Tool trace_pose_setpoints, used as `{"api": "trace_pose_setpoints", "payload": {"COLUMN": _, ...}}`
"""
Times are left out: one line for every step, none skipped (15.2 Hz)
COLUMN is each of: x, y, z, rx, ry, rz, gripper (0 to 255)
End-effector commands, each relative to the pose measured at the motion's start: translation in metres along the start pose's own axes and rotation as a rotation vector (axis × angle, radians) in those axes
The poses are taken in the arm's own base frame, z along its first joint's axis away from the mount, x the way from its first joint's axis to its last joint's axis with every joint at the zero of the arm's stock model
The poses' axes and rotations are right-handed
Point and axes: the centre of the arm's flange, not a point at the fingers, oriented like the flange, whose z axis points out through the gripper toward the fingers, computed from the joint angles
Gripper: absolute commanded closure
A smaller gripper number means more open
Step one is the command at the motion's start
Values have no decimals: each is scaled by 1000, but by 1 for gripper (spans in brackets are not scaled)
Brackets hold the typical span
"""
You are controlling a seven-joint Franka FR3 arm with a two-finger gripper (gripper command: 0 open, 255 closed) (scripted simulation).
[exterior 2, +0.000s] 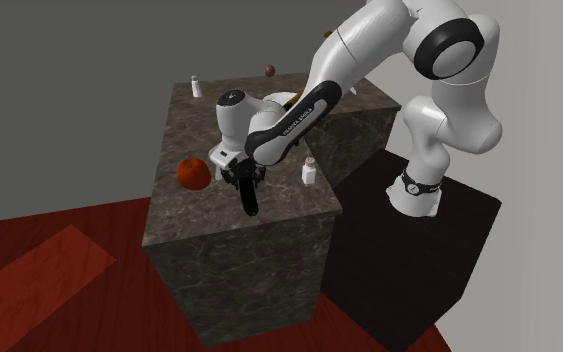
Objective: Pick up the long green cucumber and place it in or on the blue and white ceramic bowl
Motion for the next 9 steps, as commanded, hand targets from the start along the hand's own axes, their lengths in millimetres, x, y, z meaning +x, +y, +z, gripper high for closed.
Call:
{"api": "trace_pose_setpoints", "payload": {"x": 0, "y": 0, "z": 0, "rx": 0, "ry": 0, "rz": 0, "gripper": 255}}
{"api": "trace_pose_setpoints", "payload": {"x": 0, "y": 0, "z": 0, "rx": 0, "ry": 0, "rz": 0, "gripper": 255}}
{"api": "trace_pose_setpoints", "payload": {"x": 0, "y": 0, "z": 0, "rx": 0, "ry": 0, "rz": 0, "gripper": 255}}
{"api": "trace_pose_setpoints", "payload": {"x": 0, "y": 0, "z": 0, "rx": 0, "ry": 0, "rz": 0, "gripper": 255}}
{"api": "trace_pose_setpoints", "payload": {"x": -1, "y": 0, "z": -5, "rx": 0, "ry": 0, "rz": 0, "gripper": 255}}
{"api": "trace_pose_setpoints", "payload": {"x": -2, "y": 0, "z": -10, "rx": 0, "ry": 0, "rz": 0, "gripper": 255}}
{"api": "trace_pose_setpoints", "payload": {"x": -2, "y": 0, "z": -16, "rx": 0, "ry": 0, "rz": 0, "gripper": 255}}
{"api": "trace_pose_setpoints", "payload": {"x": -3, "y": 0, "z": -21, "rx": 0, "ry": 0, "rz": 0, "gripper": 255}}
{"api": "trace_pose_setpoints", "payload": {"x": -4, "y": -1, "z": -26, "rx": 0, "ry": 0, "rz": 0, "gripper": 255}}
